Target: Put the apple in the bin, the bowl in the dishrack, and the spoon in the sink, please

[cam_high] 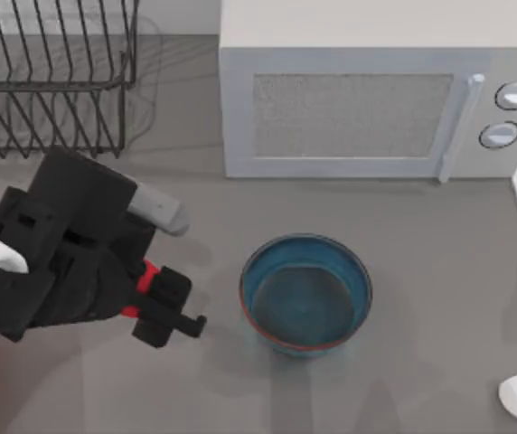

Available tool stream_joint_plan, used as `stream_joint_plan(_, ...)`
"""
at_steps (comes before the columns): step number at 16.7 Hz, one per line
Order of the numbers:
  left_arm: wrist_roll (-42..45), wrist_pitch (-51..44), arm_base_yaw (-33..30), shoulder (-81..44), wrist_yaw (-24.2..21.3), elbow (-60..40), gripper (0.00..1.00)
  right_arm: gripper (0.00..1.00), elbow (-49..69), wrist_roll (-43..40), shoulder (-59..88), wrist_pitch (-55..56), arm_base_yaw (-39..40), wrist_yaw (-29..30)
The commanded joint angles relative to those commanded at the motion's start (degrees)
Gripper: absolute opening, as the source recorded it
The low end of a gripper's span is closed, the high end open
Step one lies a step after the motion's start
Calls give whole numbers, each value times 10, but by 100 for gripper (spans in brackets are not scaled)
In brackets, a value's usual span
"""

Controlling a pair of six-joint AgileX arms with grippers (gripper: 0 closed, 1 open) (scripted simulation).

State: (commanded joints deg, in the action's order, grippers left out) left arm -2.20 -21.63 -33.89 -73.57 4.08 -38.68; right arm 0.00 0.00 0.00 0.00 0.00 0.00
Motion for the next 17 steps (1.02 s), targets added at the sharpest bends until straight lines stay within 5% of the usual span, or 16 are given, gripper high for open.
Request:
stream_joint_plan(6,236,-131,164,-55,-9,-74,0,100,0,0,0,0,0,0)
stream_joint_plan(17,940,-423,496,-112,-45,-285,0,100,0,0,0,0,0,0)
